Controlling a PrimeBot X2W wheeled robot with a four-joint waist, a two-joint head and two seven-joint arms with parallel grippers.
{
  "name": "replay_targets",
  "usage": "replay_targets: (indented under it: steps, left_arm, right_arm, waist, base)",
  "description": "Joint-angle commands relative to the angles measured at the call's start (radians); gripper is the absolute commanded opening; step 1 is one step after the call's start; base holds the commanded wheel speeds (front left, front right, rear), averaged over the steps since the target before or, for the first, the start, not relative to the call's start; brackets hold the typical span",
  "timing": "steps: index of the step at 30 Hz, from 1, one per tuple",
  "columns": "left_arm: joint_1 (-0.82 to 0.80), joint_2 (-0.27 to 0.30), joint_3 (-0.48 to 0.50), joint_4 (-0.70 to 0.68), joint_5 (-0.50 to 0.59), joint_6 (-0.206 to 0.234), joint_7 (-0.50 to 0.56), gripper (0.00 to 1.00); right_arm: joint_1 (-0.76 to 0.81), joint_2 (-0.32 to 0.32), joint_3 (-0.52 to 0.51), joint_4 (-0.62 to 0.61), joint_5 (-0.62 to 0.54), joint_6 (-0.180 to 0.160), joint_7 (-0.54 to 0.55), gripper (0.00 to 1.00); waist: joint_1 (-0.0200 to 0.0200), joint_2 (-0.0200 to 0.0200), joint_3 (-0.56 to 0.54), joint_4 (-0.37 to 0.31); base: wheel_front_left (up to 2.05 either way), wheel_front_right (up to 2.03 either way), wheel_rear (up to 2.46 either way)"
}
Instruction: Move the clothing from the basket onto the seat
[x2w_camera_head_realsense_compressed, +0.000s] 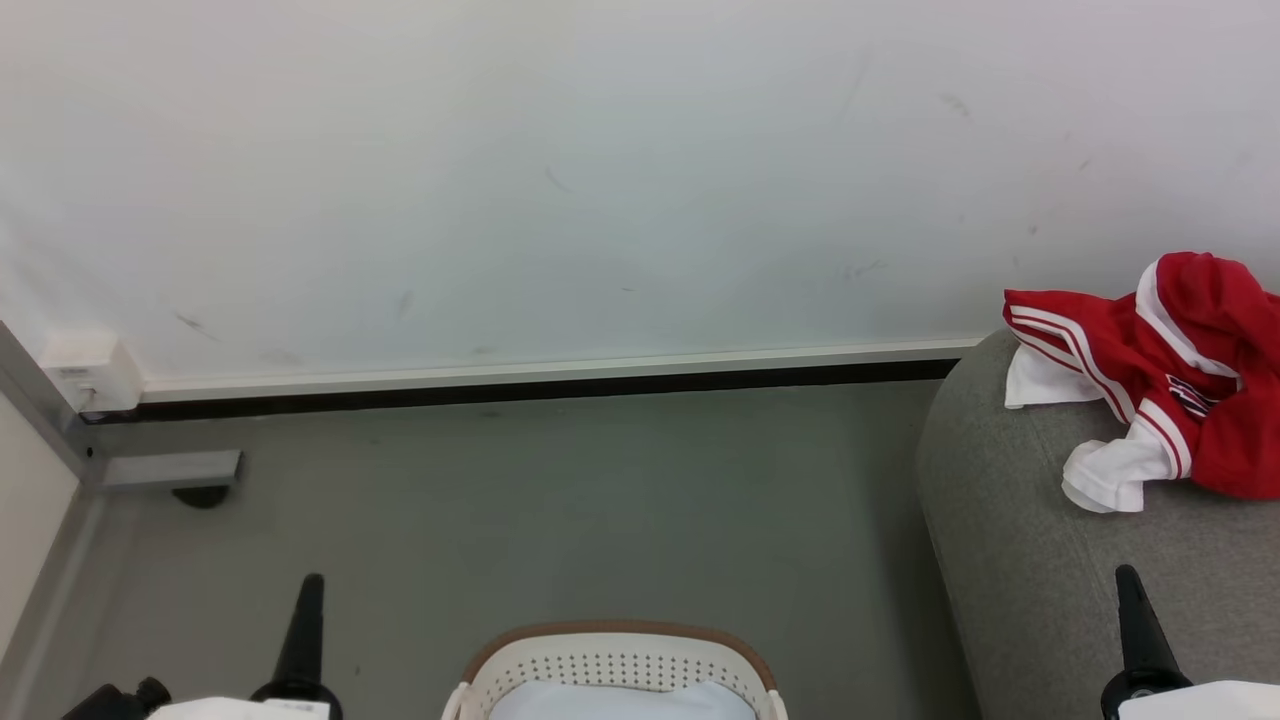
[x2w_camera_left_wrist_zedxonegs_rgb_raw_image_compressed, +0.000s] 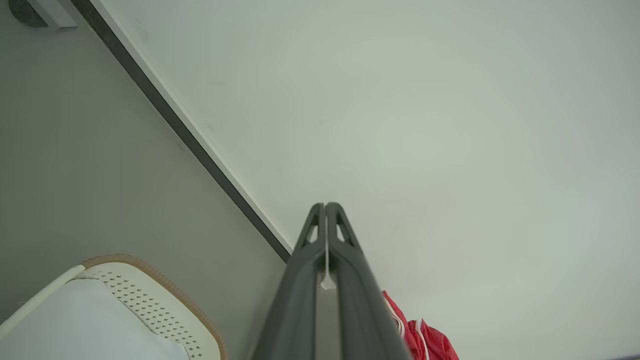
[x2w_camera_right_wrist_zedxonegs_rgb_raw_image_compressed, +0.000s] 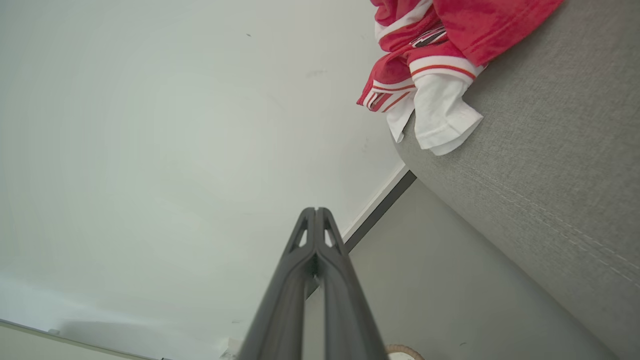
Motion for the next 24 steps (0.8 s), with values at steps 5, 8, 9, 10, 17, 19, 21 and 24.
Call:
replay_targets:
  steps: [5,8,9,10,17,19,21,24]
  left_arm:
    - [-0.030,0.002,0.013,-0.008,-0.075,0.003,0.020,0.00]
    - [-0.035,0.001,0.015,-0.007,-0.102,0.005,0.029,0.00]
    - [-0.035,0.001,0.015,-0.007,-0.102,0.005,0.029,0.00]
    - [-0.037,0.001,0.016,-0.007,-0.112,0.005,0.031,0.00]
    - [-0.047,0.000,0.022,-0.006,-0.175,0.008,0.047,0.00]
    - [-0.050,0.000,0.024,-0.006,-0.192,0.010,0.052,0.00]
    - [-0.053,-0.001,0.025,-0.005,-0.206,0.011,0.057,0.00]
    - [-0.057,-0.001,0.028,-0.005,-0.233,0.013,0.063,0.00]
  right_arm:
    - [-0.029,-0.011,-0.007,-0.015,0.088,-0.001,0.018,0.00]
    - [-0.033,-0.012,-0.009,-0.016,0.118,-0.001,0.026,0.00]
    - [-0.033,-0.012,-0.009,-0.016,0.118,-0.001,0.026,0.00]
    - [-0.034,-0.012,-0.010,-0.016,0.129,-0.001,0.028,0.00]
    - [-0.042,-0.015,-0.013,-0.018,0.201,-0.001,0.042,0.00]
    - [-0.043,-0.015,-0.014,-0.018,0.221,-0.001,0.046,0.00]
    - [-0.044,-0.016,-0.015,-0.018,0.239,-0.001,0.050,0.00]
    - [-0.046,-0.018,-0.017,-0.019,0.270,-0.001,0.056,0.00]
  waist:
    - [0.0000,-0.0001,0.002,0.005]
    - [0.0000,-0.0001,0.003,0.008]
    - [0.0000,-0.0001,0.003,0.008]
    - [0.0000,-0.0001,0.003,0.009]
    - [0.0000,-0.0001,0.005,0.015]
    - [0.0000,-0.0001,0.005,0.017]
    - [0.0000,-0.0001,0.006,0.019]
    - [0.0000,-0.0001,0.007,0.021]
  base:
    - [0.00,0.00,0.00]
    - [0.00,0.00,0.00]
    - [0.00,0.00,0.00]
    - [0.00,0.00,0.00]
    - [0.00,0.00,0.00]
    - [0.00,0.00,0.00]
    - [0.00,0.00,0.00]
    - [0.00,0.00,0.00]
